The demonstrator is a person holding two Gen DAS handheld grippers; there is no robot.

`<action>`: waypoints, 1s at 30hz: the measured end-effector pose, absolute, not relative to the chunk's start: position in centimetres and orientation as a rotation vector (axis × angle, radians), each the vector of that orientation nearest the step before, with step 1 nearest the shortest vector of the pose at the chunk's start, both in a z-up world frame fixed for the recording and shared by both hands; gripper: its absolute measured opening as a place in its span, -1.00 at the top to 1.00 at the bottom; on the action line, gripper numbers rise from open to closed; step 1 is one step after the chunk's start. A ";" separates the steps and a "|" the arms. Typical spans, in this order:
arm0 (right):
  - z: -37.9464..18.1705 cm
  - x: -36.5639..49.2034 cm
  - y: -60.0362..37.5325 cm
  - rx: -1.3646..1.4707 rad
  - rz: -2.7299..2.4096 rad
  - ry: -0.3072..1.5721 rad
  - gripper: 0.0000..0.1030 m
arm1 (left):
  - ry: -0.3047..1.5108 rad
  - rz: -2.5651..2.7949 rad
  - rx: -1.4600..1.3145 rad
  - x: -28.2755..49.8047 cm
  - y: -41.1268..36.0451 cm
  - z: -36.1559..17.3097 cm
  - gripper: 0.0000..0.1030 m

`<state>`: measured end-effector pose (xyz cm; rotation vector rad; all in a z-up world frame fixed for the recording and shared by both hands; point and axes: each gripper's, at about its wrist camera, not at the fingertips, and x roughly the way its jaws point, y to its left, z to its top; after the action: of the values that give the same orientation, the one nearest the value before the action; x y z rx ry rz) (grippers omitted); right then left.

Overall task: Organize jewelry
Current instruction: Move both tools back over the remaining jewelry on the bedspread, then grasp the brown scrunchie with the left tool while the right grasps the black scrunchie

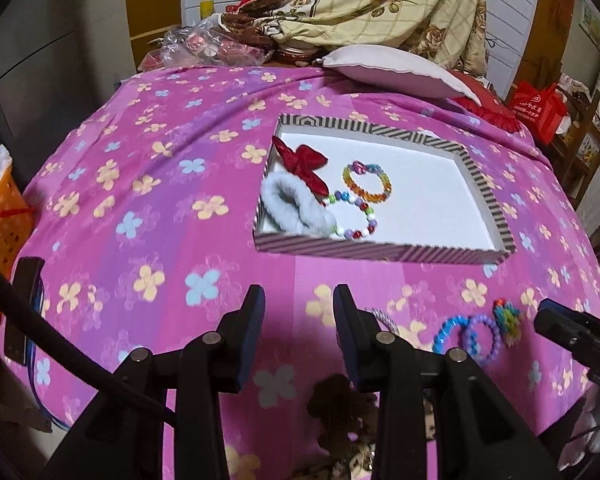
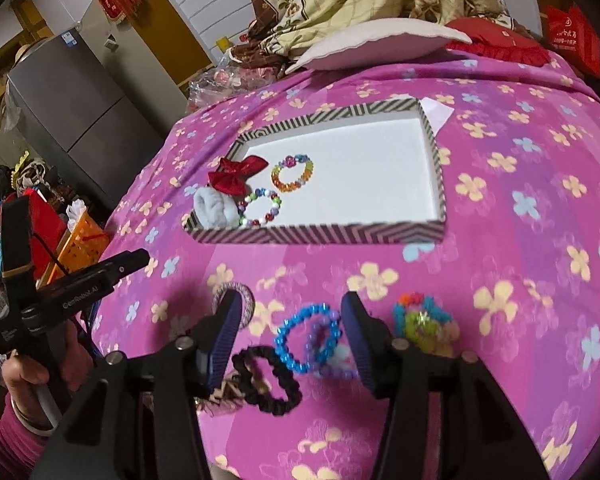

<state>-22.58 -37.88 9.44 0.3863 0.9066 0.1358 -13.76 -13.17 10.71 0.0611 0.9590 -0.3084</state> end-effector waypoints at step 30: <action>4.8 -27.2 -31.6 0.140 0.236 1.010 0.12 | 1.177 -0.410 -0.052 -20.1 -11.9 4.1 0.63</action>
<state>-27.24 -31.64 4.76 0.1404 1.0096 0.2360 -20.10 -11.94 4.13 -0.0525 1.1766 -0.4105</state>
